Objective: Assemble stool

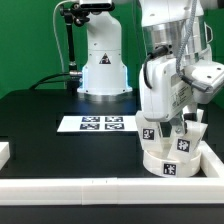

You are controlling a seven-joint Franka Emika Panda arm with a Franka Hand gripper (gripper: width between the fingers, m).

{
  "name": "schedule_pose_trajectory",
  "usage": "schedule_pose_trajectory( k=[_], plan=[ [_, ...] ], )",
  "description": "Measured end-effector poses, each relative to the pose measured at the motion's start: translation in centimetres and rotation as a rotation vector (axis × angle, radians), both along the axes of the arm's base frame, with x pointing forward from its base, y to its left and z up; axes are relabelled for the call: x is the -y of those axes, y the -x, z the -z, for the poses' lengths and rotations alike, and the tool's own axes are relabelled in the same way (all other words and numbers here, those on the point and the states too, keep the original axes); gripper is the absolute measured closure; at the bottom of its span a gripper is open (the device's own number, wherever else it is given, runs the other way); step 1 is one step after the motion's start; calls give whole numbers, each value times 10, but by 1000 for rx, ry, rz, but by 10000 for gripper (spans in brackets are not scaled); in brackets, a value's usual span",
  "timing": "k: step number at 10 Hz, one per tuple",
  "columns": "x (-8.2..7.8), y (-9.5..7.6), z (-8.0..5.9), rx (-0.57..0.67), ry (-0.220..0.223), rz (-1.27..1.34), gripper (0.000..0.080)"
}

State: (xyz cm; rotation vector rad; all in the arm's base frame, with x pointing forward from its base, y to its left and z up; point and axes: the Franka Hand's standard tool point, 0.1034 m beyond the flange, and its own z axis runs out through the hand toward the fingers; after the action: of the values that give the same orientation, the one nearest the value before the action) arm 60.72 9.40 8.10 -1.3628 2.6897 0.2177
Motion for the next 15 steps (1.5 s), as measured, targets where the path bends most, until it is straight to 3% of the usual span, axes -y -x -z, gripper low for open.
schedule_pose_trajectory(
  k=[3,4,5,8,12,14,15],
  plan=[
    [0,0,1,10,-9,-33,459],
    [0,1,1,9,-8,-34,376],
    [-1,0,1,10,-9,-36,185],
    [-7,-7,-15,22,-14,-117,155],
    [-6,-6,-13,59,2,-338,151],
    [-12,-6,-16,75,96,-669,151],
    [-13,-8,-18,94,108,-812,151]
  ],
)
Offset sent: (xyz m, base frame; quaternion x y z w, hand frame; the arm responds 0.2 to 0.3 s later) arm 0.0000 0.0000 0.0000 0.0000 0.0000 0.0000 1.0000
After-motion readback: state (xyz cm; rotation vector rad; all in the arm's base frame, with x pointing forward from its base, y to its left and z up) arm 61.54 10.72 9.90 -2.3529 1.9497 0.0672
